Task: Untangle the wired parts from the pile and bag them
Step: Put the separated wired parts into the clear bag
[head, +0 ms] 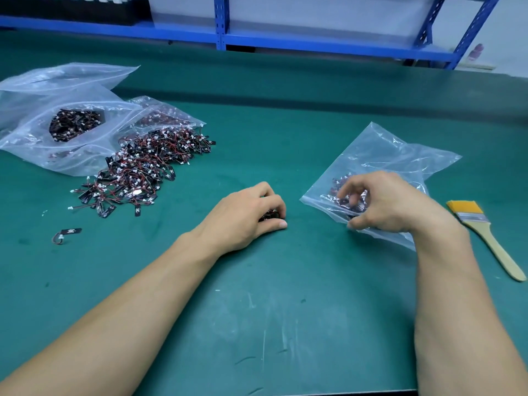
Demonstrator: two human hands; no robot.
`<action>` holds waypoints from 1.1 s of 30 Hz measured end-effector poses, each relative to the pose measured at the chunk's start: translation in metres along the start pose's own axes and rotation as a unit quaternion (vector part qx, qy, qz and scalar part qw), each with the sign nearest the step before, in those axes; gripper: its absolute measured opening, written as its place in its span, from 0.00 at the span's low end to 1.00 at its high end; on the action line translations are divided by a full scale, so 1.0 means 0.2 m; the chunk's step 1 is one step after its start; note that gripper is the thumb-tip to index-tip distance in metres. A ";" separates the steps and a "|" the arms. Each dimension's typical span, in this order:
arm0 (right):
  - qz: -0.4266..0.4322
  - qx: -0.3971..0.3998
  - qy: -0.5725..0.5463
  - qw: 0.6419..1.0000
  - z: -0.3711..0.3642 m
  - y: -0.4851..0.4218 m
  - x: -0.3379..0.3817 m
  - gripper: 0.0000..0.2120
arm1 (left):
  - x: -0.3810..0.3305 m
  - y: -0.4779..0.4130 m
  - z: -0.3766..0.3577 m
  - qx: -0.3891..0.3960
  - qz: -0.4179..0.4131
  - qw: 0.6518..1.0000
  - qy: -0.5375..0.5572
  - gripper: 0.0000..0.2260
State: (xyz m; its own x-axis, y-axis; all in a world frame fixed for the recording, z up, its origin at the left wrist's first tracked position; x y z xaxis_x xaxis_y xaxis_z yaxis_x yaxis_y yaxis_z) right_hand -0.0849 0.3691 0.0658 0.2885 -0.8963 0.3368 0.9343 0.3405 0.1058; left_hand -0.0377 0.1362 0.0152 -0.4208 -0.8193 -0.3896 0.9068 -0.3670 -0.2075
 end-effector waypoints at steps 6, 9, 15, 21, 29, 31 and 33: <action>0.002 -0.089 -0.050 0.995 0.01 -0.02 0.03 0.10 | 0.03 -0.02 0.03 -0.045 0.001 0.999 0.009 0.04; 0.043 -0.170 -0.103 0.979 0.00 -0.04 0.11 0.07 | 0.07 -0.01 0.05 -0.097 0.037 0.988 0.118 0.03; 0.085 -0.226 -0.170 0.956 -0.06 -0.06 0.19 0.07 | 0.15 0.01 0.11 -0.154 0.114 0.914 0.358 0.06; 0.080 -0.223 -0.157 0.959 -0.08 -0.08 0.17 0.07 | 0.11 0.05 0.14 -0.044 0.068 0.933 0.351 0.08; 0.080 -0.222 -0.147 0.961 -0.08 -0.08 0.16 0.08 | 0.12 0.12 0.24 0.044 0.026 0.964 0.262 0.24; 0.082 -0.219 -0.147 0.961 -0.08 -0.08 0.15 0.07 | 0.15 0.13 0.26 0.014 0.034 0.980 0.197 0.28; 0.083 -0.216 -0.147 0.962 -0.09 -0.08 0.15 0.06 | 0.18 0.14 0.27 -0.008 0.049 0.989 0.136 0.30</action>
State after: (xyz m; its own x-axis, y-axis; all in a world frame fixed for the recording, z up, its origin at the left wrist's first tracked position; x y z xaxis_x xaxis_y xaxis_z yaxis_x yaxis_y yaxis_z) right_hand -0.0872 0.3315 0.0579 0.4294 -0.6988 0.5721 0.8983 0.2653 -0.3502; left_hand -0.0260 0.0728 0.0446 -0.3237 -0.7007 -0.6358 0.9442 -0.2826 -0.1693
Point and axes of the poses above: each hand's wrist, its own y-axis away from the middle knuckle, its own z-axis out of the back of the hand, x = y × z, the point moved 5 cm from there along -y, towards the middle knuckle, and after that the axes turned 2 degrees about z, right-handed, at the moved point
